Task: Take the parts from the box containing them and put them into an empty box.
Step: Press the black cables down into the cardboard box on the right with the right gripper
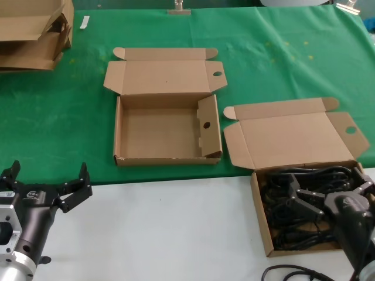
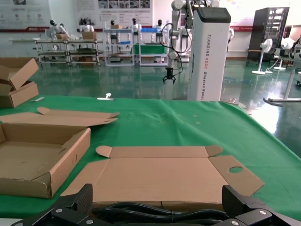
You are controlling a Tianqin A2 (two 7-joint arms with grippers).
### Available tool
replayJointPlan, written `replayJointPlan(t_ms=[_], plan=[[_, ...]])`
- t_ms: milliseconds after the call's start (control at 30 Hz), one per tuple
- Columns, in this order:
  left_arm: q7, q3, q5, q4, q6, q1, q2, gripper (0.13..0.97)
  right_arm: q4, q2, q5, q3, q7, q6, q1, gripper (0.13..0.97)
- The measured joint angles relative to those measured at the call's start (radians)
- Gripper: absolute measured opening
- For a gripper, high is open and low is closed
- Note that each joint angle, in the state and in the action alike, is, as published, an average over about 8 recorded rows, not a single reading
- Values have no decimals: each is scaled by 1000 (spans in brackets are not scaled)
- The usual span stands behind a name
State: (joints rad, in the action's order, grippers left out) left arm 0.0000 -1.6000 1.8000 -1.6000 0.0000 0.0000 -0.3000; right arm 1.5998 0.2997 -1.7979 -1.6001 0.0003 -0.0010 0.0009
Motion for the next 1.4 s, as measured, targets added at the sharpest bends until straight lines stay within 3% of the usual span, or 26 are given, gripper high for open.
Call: replayJointPlan(t_ms=[1400], plan=[[0,0,0,0,0,0,0,966,0,0,0,0,0,0,0,966]])
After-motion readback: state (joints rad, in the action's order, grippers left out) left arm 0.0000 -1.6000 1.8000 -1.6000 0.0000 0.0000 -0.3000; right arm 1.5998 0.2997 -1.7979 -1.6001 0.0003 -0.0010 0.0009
